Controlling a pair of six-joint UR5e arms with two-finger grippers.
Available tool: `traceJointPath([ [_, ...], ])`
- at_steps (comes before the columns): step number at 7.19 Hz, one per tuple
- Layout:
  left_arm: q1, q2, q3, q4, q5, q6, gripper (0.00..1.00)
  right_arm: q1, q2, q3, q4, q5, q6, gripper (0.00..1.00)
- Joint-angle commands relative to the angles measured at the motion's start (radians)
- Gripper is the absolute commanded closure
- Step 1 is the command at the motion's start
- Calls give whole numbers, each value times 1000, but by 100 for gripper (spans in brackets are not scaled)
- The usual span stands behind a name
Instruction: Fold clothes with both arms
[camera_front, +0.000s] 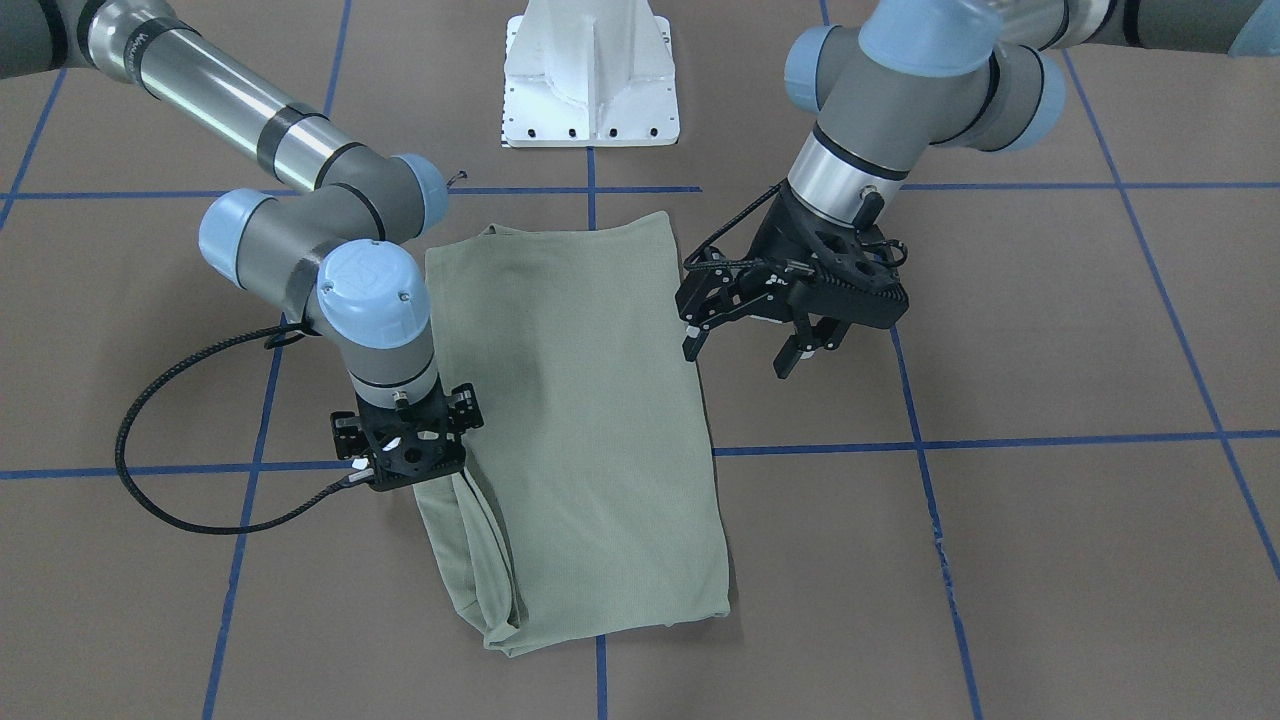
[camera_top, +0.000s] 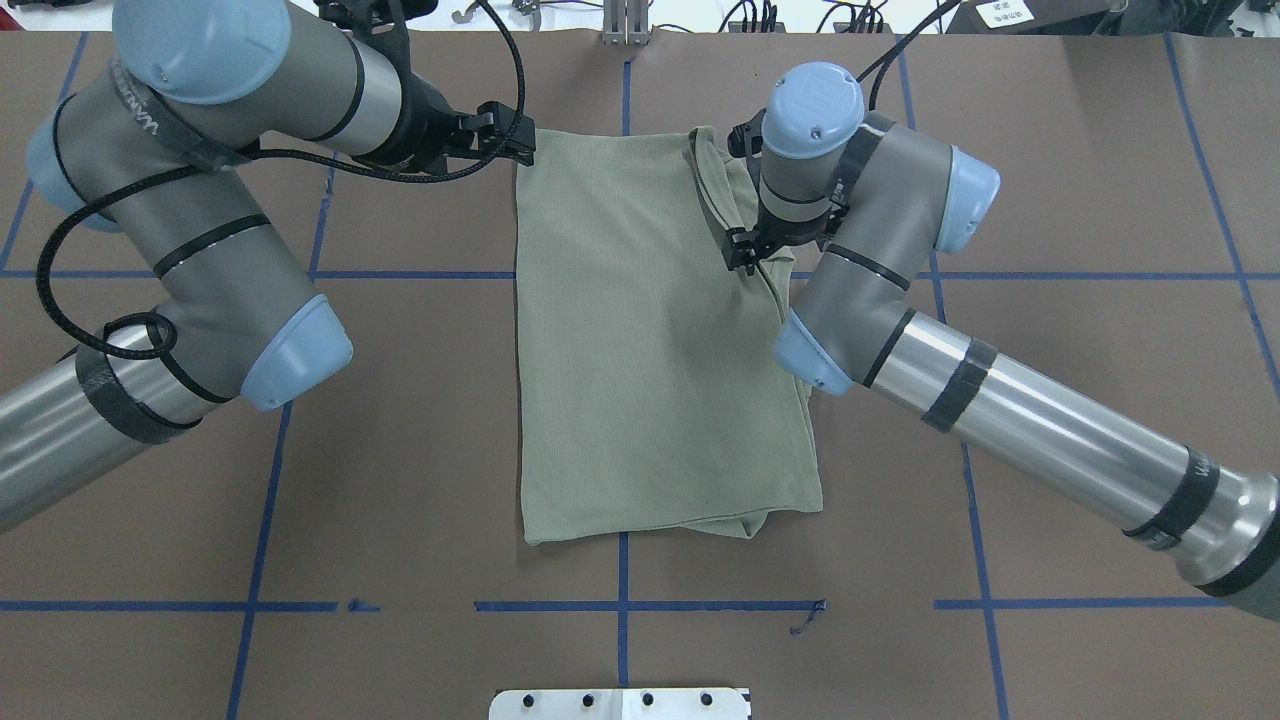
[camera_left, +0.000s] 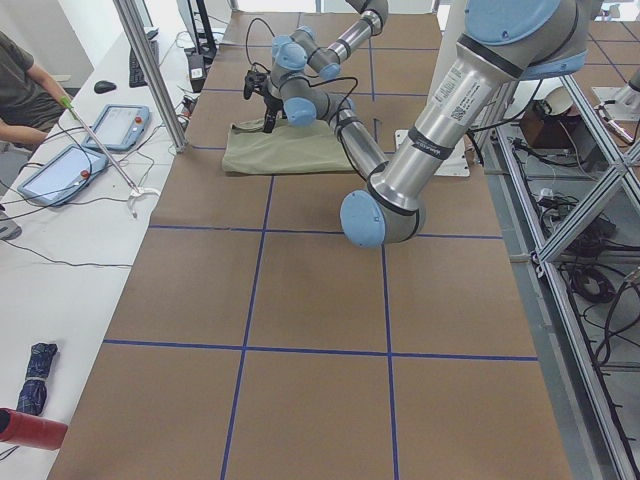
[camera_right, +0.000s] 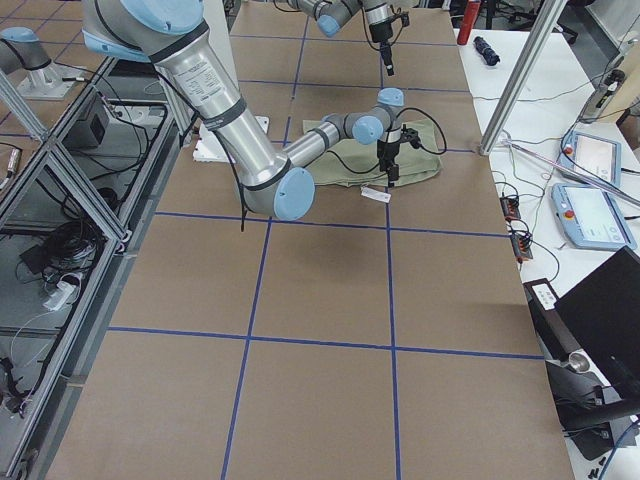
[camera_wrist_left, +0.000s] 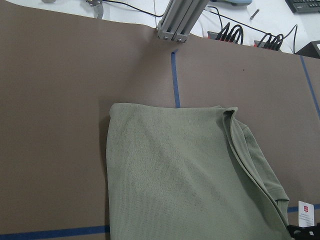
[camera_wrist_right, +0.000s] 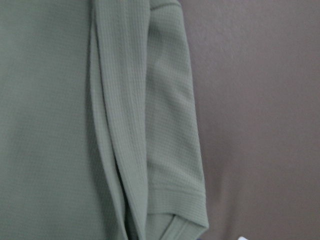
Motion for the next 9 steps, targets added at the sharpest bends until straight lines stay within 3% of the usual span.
traceJointPath([
  [1,-2,1,1,0,0,0,0,10,80,-158,125,-2,0,0],
  [3,-3,3,0,2,0,0,0,10,134,-247,140,-2,-3,0],
  [9,-3,1,-3,3,0,0,0,22,125,-266,140,1,-23,0],
])
